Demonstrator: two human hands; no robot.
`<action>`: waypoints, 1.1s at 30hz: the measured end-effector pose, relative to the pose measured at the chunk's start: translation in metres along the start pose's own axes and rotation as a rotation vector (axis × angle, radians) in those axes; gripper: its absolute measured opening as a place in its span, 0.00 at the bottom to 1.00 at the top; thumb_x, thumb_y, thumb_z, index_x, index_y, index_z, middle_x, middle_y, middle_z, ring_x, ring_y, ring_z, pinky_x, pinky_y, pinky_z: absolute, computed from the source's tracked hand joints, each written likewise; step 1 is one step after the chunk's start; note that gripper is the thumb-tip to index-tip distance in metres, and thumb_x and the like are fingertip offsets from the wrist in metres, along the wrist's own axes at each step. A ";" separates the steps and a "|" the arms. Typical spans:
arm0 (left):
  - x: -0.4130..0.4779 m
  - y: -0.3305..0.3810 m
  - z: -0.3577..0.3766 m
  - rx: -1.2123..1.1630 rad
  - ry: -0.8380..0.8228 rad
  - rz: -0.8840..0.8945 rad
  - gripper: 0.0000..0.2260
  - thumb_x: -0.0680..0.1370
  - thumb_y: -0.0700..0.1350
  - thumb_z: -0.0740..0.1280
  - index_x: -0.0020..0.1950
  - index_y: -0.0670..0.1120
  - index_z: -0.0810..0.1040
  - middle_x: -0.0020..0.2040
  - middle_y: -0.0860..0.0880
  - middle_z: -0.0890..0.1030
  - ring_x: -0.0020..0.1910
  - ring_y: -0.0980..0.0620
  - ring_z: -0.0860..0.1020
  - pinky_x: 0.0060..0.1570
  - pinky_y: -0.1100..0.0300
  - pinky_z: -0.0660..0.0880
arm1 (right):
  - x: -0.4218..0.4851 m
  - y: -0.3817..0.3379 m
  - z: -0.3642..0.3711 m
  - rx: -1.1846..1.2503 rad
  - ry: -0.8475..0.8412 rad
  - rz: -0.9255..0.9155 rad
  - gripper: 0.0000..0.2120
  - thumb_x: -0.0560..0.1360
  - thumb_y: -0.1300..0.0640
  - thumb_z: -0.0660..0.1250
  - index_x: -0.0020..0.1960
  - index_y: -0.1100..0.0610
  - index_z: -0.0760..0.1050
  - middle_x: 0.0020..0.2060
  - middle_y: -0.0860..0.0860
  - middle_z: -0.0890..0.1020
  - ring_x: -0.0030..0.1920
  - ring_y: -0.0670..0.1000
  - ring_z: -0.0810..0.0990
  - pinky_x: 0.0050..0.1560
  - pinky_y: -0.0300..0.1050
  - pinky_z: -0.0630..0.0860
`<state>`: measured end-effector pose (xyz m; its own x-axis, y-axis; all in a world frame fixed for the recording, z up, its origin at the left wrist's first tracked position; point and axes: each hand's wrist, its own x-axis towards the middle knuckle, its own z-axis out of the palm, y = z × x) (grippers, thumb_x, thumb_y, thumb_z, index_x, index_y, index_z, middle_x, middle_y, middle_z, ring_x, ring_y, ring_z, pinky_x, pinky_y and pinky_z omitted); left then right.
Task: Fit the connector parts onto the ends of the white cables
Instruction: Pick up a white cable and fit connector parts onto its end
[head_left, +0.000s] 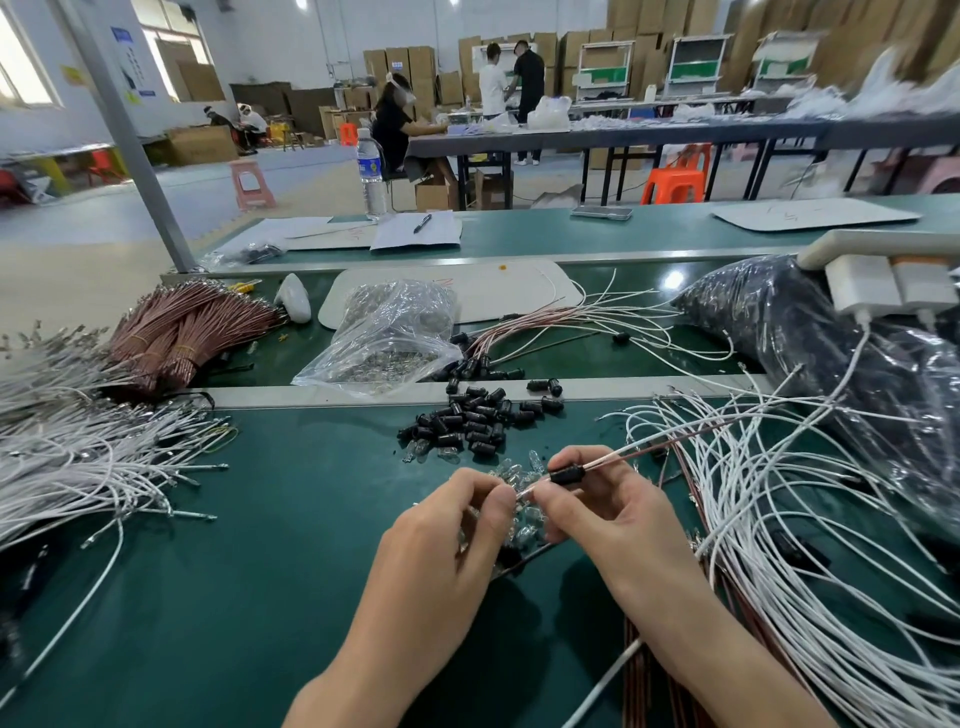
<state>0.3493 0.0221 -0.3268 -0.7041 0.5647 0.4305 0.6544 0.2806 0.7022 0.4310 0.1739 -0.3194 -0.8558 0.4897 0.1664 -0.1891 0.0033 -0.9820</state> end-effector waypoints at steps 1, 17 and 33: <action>0.000 0.001 0.000 0.007 0.012 0.007 0.14 0.81 0.66 0.55 0.48 0.60 0.74 0.35 0.59 0.78 0.28 0.58 0.73 0.30 0.66 0.66 | 0.000 0.000 0.000 -0.001 0.005 -0.001 0.08 0.73 0.57 0.76 0.46 0.44 0.81 0.36 0.50 0.85 0.35 0.46 0.82 0.40 0.32 0.77; 0.001 0.000 0.001 -0.154 -0.012 -0.020 0.10 0.82 0.60 0.61 0.48 0.57 0.77 0.33 0.56 0.77 0.27 0.59 0.70 0.28 0.67 0.67 | 0.000 -0.002 0.001 0.095 0.025 0.014 0.11 0.68 0.53 0.76 0.50 0.46 0.83 0.41 0.55 0.87 0.42 0.51 0.86 0.42 0.40 0.82; 0.002 -0.001 0.008 -0.144 -0.030 -0.022 0.10 0.82 0.62 0.56 0.48 0.60 0.73 0.35 0.58 0.79 0.29 0.58 0.74 0.30 0.66 0.70 | -0.002 -0.003 0.008 0.071 -0.063 0.170 0.10 0.68 0.45 0.74 0.47 0.48 0.87 0.39 0.51 0.87 0.40 0.48 0.85 0.42 0.40 0.82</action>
<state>0.3496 0.0295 -0.3312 -0.7077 0.5834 0.3985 0.5913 0.1803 0.7861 0.4289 0.1659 -0.3161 -0.9065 0.4221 0.0060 -0.0704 -0.1372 -0.9880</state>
